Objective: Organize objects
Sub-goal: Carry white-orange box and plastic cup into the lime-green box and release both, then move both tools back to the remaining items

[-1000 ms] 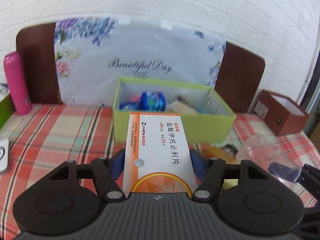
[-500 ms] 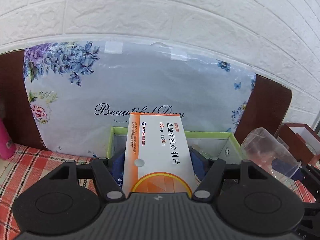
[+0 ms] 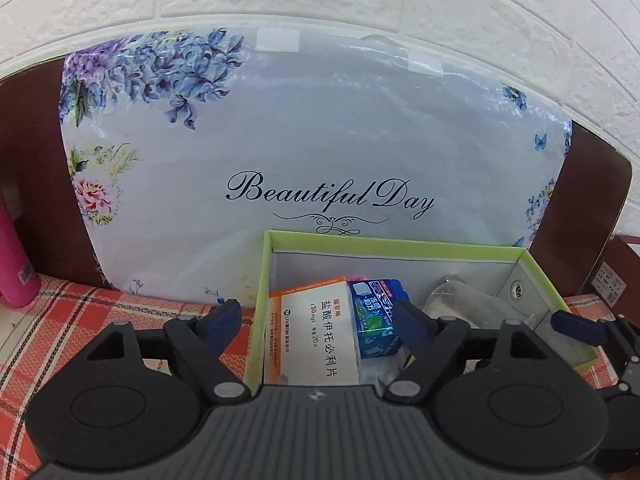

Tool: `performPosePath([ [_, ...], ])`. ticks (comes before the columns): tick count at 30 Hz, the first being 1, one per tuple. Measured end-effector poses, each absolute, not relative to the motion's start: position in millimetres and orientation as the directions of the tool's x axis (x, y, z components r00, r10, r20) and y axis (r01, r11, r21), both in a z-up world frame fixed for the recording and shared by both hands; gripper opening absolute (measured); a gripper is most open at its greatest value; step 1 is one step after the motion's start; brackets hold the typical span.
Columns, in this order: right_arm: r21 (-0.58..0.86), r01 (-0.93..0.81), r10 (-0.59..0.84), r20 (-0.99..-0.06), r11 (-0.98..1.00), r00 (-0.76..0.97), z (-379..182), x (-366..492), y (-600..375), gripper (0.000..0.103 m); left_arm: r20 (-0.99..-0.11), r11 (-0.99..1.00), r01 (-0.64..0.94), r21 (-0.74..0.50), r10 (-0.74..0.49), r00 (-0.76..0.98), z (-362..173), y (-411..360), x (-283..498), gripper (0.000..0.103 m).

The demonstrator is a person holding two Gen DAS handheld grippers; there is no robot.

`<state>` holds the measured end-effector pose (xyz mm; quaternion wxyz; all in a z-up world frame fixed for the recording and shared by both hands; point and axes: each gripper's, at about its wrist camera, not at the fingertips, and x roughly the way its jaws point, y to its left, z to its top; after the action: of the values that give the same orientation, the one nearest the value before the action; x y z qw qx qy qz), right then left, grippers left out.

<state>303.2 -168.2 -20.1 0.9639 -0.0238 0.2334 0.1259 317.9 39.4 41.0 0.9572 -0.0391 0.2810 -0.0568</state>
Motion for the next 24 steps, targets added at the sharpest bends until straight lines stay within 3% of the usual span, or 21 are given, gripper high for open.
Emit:
performPosePath([
  [13,0.055,-0.217,0.222,-0.358,0.975,0.907,47.7,205.2,-201.4,0.103,-0.538,0.993,0.100,-0.064,-0.119,0.835,82.4,8.6,230.9,0.086],
  [24,0.084,-0.189,0.206,-0.341,0.978,0.917,52.4,114.2,-224.6,0.103,-0.576,0.991,0.122,-0.062,-0.136,0.806,67.9,-12.5,152.5,0.087],
])
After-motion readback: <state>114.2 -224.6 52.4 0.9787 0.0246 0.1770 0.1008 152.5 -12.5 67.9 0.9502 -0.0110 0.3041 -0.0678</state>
